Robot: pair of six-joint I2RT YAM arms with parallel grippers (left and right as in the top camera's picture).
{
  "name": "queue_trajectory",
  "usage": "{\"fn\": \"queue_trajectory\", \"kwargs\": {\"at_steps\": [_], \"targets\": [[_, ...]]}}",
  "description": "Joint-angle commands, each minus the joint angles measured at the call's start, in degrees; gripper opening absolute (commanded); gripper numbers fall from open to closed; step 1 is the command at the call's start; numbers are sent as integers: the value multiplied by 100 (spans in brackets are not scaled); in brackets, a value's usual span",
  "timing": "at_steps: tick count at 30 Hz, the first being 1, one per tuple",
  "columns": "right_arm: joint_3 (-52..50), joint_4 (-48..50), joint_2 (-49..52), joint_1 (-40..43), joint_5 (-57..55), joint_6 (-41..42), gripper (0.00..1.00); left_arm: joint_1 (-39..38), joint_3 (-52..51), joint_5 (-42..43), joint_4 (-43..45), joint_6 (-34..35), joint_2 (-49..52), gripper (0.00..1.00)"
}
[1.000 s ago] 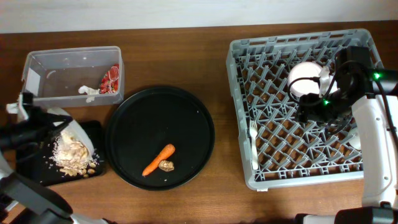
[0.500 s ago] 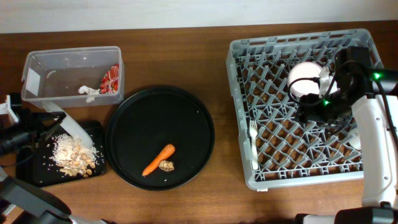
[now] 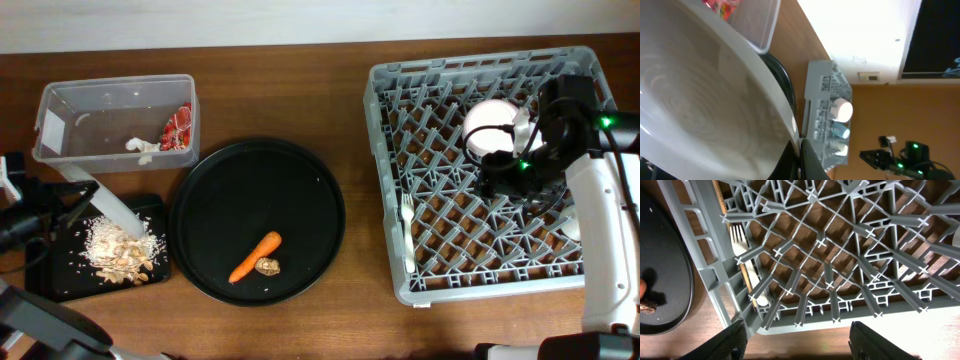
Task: Sort waste into correct bins and load items into the dishwasher rack
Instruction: 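Carry the plate left and tip rice and shells onto black tray, then bring the empty plate back over the round tray toward right gripper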
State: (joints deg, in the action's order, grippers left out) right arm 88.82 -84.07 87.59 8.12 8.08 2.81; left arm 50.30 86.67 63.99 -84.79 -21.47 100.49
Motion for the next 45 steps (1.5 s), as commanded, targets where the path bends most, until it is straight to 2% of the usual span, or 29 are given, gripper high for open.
{"fn": "queue_trajectory", "kwargs": {"at_steps": [1,2,7,11,14,19,21,24,30,35,39,40,41,42,43,45], "targets": [[-44,-20,-11,11,-48,-31,69,59,59,258,-55,-315,-42,0],[-42,-20,-11,11,-61,-28,69,61,59,160,-295,-393,-22,0],[-42,-17,-11,11,-61,-28,69,-391,59,111,-343,-527,-46,0],[-42,-17,-11,11,-61,-28,69,-1161,59,-142,-289,-525,-76,0],[-42,-17,-11,11,-59,-28,69,-2052,59,-518,-55,-496,-87,0],[-42,-17,-11,11,-57,-28,69,-3508,59,-1443,758,299,-87,0],[-42,-17,-11,11,-57,-28,69,-4325,59,-1862,1215,780,-87,0],[-42,-17,-11,11,-57,-28,69,-5296,59,-3021,1893,1493,-74,0],[-42,-17,-11,11,-57,-28,69,-7029,59,-4422,2535,2111,186,0],[-42,-20,-11,11,-57,-28,69,-7923,59,-4673,2566,2365,750,0],[-42,-20,-11,11,-57,-28,69,-8164,59,-4666,2559,2387,946,1],[-42,-20,-11,11,-57,-31,69,-8179,61,-4666,2559,2385,942,6],[-44,-20,-11,11,-57,-28,69,-8177,68,-4662,2559,2385,918,17],[-42,-20,-11,11,-57,-31,69,-8177,83,-4666,2557,2385,907,31],[-42,-22,-11,11,-57,-33,70,-8159,122,-4666,2516,2382,881,36],[-42,-59,-11,11,-57,-72,74,-8109,210,-4666,2402,2380,833,38]]}}
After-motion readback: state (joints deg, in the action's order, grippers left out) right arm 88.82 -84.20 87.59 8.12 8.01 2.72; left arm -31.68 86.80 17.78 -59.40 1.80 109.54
